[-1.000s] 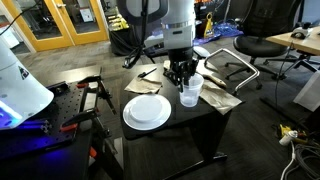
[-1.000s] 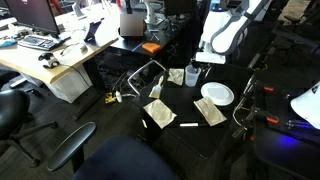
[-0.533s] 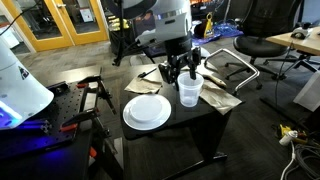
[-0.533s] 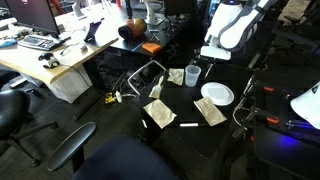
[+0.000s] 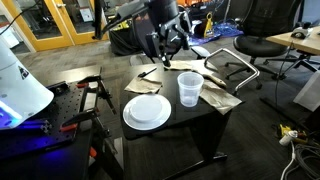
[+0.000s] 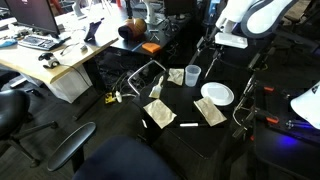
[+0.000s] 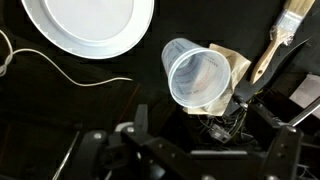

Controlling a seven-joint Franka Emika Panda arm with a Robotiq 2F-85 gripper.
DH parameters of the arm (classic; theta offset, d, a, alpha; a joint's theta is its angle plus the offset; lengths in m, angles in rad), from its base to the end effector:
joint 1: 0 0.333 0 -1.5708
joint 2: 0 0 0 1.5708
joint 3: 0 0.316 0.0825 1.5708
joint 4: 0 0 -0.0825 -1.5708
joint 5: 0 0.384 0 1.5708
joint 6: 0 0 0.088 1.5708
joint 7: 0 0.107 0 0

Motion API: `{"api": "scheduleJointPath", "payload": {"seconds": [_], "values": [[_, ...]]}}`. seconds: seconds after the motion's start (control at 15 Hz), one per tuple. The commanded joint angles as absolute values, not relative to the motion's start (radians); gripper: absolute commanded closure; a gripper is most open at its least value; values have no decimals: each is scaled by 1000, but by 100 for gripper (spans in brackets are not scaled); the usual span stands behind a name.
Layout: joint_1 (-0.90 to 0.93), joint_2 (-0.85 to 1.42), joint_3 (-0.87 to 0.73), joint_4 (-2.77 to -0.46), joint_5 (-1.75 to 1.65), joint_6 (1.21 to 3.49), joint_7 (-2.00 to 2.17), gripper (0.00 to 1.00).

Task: Move the cup to the left

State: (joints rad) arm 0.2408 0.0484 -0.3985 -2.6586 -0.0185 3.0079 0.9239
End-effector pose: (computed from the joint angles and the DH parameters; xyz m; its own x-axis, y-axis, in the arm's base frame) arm 0.4447 -0.0706 0.2566 0.4583 -0.8656 0.2018 -0.8391 -0.4962 -0.2230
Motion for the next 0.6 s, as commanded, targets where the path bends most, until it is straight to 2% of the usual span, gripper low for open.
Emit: {"api": "scheduleJointPath", "payload": {"seconds": [0.0,0.2,0.27,0.33,0.53], "values": [[249,-90,-390,-2715,-47,2943,854,0],[256,-128,-379,-2714,-39,2897,814,0],[249,-71,-379,-2693,-32,2941,842,0],[123,-77,-242,-2693,18,2929,795,0],[126,-87,-240,-2696,23,2923,787,0]]}}
